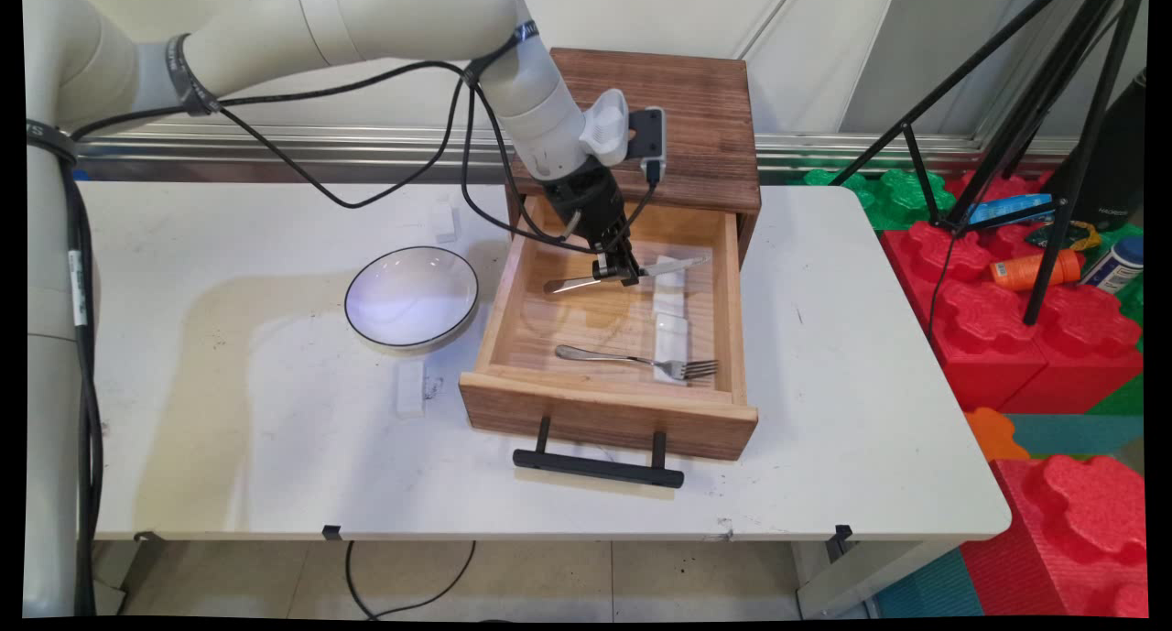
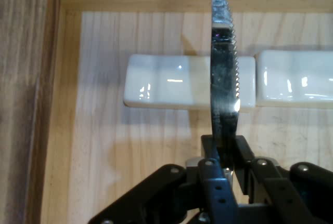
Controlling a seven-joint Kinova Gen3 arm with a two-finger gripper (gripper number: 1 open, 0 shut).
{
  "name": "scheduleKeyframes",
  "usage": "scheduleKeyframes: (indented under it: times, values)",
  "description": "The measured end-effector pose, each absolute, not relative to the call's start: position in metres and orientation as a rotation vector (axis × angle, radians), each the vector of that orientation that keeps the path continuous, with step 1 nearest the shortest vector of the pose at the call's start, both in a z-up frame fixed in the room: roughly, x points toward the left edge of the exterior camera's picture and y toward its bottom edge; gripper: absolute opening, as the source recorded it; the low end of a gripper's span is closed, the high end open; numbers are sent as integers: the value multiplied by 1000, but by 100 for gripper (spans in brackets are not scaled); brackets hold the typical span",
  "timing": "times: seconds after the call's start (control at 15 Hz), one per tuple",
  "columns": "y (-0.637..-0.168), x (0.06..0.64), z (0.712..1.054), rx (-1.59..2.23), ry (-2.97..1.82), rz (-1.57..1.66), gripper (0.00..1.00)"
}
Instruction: Place the picked object into the drawer
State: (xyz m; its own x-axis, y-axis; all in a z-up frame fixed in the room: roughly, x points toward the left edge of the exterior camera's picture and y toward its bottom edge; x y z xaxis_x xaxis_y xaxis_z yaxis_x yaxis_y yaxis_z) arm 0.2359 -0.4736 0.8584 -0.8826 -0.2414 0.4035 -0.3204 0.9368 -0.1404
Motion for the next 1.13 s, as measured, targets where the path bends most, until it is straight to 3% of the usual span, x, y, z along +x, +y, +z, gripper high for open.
scheduleKeyframes:
  times: [0.53, 0.6, 1.13]
  values:
    - [-482, 232, 834, 406, -2717, 281, 0]
    - [-483, 232, 832, 407, -2717, 280, 100]
    - [-484, 235, 828, 411, -2700, 289, 100]
